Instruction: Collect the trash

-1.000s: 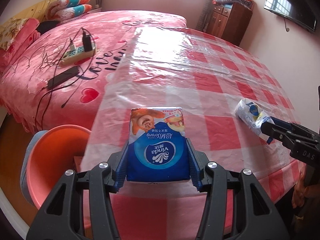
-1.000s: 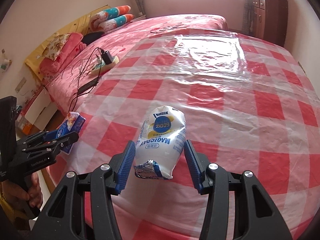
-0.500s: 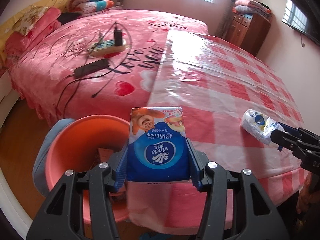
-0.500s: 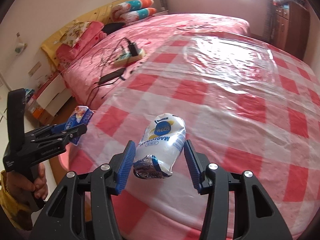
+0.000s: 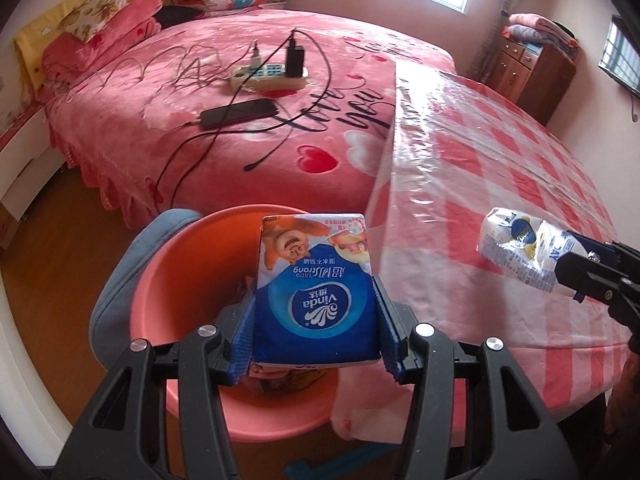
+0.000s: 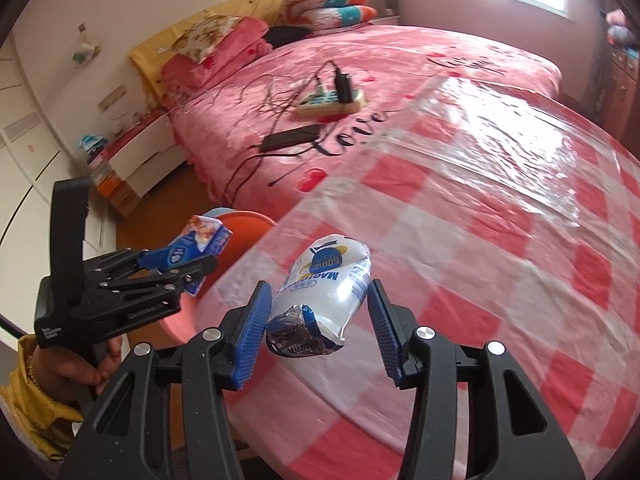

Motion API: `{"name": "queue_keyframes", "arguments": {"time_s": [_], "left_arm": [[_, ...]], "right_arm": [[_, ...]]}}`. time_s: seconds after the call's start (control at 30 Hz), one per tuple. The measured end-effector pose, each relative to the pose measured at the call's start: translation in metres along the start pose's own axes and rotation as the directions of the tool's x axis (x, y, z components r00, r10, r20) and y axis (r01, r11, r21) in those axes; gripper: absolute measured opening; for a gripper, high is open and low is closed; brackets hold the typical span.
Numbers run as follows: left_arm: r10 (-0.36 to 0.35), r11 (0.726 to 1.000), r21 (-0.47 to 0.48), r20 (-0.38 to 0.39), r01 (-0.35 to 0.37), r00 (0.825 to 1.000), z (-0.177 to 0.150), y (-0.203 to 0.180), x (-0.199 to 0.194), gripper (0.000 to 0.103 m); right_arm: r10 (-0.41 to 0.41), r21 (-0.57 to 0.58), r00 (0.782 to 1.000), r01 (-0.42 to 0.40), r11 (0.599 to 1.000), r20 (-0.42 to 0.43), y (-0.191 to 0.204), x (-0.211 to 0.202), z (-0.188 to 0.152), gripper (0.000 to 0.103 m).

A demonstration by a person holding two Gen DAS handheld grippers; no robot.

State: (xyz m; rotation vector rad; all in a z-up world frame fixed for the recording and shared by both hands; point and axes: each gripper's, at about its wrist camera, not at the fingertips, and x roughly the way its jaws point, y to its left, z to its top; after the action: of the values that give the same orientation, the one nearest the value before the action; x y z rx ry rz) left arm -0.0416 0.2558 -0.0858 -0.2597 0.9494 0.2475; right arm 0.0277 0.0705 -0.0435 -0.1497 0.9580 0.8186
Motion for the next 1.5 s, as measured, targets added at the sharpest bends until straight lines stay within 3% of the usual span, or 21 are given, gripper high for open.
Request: {"name": "queue_keyframes", "arguments": {"time_s": [0.43,0.9,0.93,1.0,1.03,1.07,1.13,1.5], "left_arm": [[0.052,0.996,-0.069,-0.025,-0.054,0.998,-0.006,0.039,0.011,0.053],[0.079,0.988,-0.128,-0.057,-0.086,0.995,-0.014,0.070,0.027,0.053],[0.080,0.988,-0.129,-0.060,-0.087,0.995,-0.014,0.071,0.029,0.055],[0.097,0.985,-0.138,-0.067,-0.106,0.993,-0.014,0.077,0.032,0.075],[0.113,0.981,-0.149,-0.061,-0.121,0.992,-0.014,0.080,0.031,0.077],[0.119,0.980,-0.156,-0.057,-0.127,0.991,-0.015,0.083,0.031,0.077],[0.127,0.977,-0.167,-0.059,-0.135,0.990,-0.014,0.088,0.031,0.078],[0.166,0.975,-0.150,-0.005,-0.165,0.986,-0.004,0.078,0.019,0.084]], "right_arm": [[0.076,-0.128,0.996,-0.081,0.988,-0.047,0.058,0.033,0.025,0.051],[0.105,-0.183,0.988,-0.125,0.975,-0.116,0.085,0.077,0.036,0.051],[0.106,-0.187,0.986,-0.129,0.974,-0.128,0.088,0.082,0.036,0.052],[0.105,-0.158,0.985,-0.127,0.979,-0.139,0.085,0.091,0.038,0.064],[0.119,-0.134,0.983,-0.137,0.981,-0.140,0.082,0.092,0.038,0.073],[0.131,-0.106,0.983,-0.146,0.984,-0.132,0.078,0.092,0.038,0.080],[0.133,-0.066,0.986,-0.140,0.988,-0.099,0.069,0.086,0.039,0.083],[0.022,0.022,0.998,-0.023,1.000,0.064,0.025,0.043,0.038,0.087]]}}
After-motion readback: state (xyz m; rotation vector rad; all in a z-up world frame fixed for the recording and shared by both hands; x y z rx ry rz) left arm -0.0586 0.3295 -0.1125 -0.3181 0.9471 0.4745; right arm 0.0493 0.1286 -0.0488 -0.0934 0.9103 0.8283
